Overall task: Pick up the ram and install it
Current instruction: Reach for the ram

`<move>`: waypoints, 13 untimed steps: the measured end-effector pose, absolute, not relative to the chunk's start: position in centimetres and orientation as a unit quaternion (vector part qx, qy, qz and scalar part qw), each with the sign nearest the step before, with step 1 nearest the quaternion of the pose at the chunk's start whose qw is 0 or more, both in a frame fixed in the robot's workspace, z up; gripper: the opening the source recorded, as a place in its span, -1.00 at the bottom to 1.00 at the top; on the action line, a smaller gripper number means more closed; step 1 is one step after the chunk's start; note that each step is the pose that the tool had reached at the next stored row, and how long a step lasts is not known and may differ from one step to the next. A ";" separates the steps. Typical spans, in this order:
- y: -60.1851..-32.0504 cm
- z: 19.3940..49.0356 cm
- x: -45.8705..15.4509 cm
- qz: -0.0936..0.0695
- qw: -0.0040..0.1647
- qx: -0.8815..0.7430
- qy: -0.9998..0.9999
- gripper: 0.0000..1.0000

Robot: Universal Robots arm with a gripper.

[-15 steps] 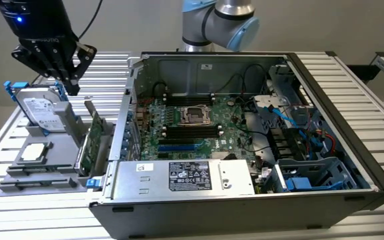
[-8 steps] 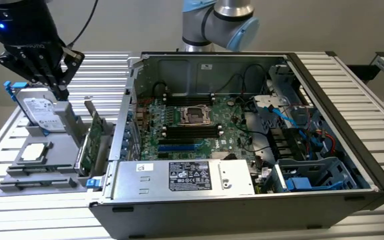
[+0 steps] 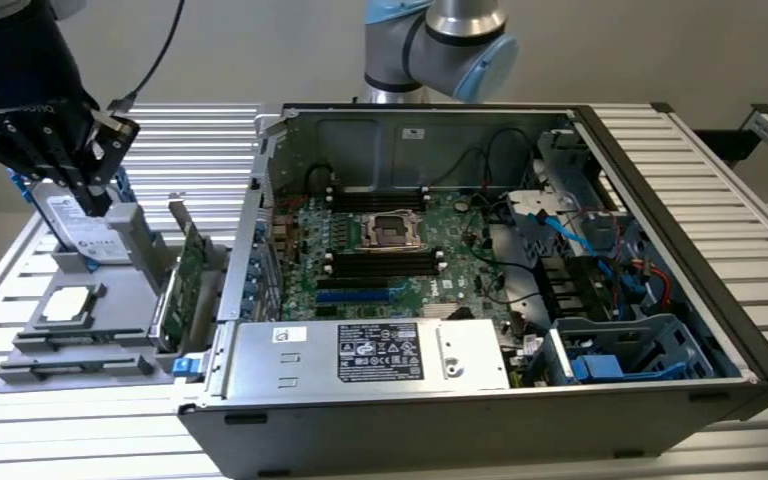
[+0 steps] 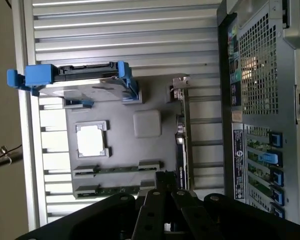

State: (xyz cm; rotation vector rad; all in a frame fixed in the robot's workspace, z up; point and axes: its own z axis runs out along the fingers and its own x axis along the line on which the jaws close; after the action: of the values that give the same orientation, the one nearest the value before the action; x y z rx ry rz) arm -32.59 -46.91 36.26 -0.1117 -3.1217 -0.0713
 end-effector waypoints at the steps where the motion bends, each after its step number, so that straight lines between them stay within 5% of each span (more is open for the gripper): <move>1: -47.1 36.2 -32.8 -0.023 0.009 -0.036 -0.999 -0.79; 13: -49.2 35.3 -35.7 -0.023 0.016 -0.036 -0.999 -0.79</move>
State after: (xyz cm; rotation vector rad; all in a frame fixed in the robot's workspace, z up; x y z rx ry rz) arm -35.72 -49.22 35.32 -0.1119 -3.1068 -0.0700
